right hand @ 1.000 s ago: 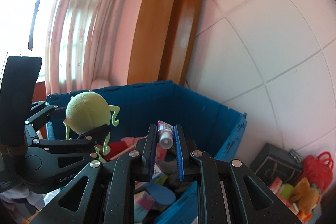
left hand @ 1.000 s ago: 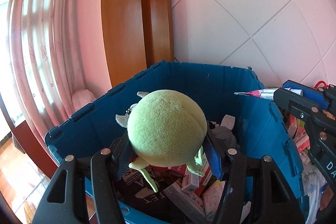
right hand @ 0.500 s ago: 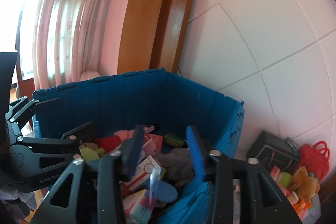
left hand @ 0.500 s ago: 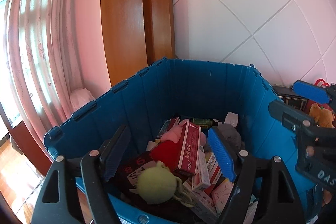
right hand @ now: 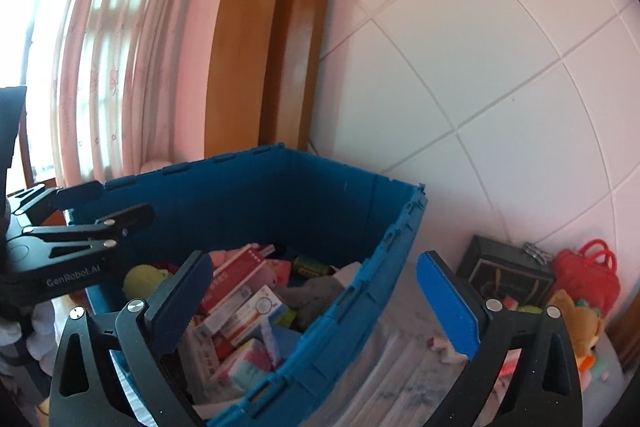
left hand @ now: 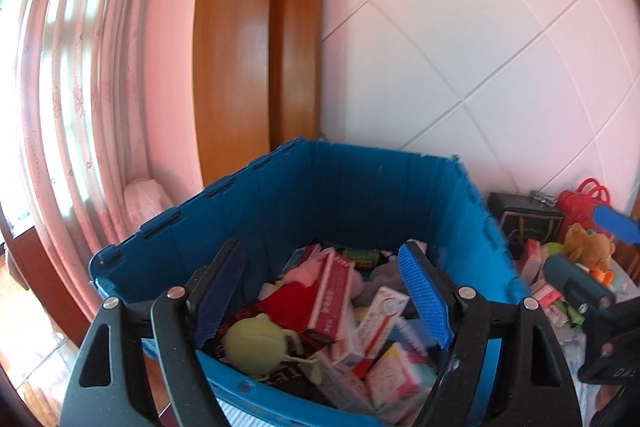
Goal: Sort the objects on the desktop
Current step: 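Move both tools back to the pile, left toward the pink tissue pack, then grasp the pink tissue pack with the left tool while the right tool grasps the white pill bottle, then carry the tissue pack and the white pill bottle over the crate, then open both tools to drop the tissue pack and bottle into the crate, then move both tools back toward the remaining pile, then grasp the white medicine box with the left tool while the right tool grasps the black rolled bag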
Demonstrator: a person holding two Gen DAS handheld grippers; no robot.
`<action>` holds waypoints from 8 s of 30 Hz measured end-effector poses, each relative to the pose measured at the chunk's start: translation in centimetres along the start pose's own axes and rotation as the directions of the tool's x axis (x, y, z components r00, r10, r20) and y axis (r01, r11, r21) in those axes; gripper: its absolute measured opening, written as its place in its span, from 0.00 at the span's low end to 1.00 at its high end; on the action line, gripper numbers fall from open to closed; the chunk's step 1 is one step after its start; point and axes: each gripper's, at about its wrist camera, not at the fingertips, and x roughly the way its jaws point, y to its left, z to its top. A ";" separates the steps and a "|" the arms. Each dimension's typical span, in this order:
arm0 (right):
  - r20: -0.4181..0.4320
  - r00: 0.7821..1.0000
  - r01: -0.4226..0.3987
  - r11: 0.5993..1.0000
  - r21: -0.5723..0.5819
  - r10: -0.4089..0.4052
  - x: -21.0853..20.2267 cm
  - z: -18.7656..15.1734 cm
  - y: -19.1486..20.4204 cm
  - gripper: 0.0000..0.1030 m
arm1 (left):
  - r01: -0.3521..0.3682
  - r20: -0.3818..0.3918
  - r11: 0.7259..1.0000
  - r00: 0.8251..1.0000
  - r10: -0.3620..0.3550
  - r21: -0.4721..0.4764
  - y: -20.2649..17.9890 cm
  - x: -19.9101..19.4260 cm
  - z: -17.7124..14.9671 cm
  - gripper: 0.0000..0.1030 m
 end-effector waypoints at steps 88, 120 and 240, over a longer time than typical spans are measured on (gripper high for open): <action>-0.392 0.915 0.259 0.887 0.383 -0.097 7.3 -24.2 -42.4 0.51 | 0.458 -0.360 0.854 0.862 -0.357 0.248 -49.4 24.6 -15.4 0.60; 0.059 0.994 -0.097 0.993 0.071 0.092 -5.3 0.9 -8.0 0.51 | -0.041 0.076 0.998 0.996 0.038 0.039 -10.1 -2.6 -0.3 0.60; -0.609 0.792 0.258 0.884 0.390 0.037 22.2 -31.4 -36.9 0.69 | 0.349 -0.570 0.924 0.796 -0.204 0.156 -40.3 36.3 -24.4 0.66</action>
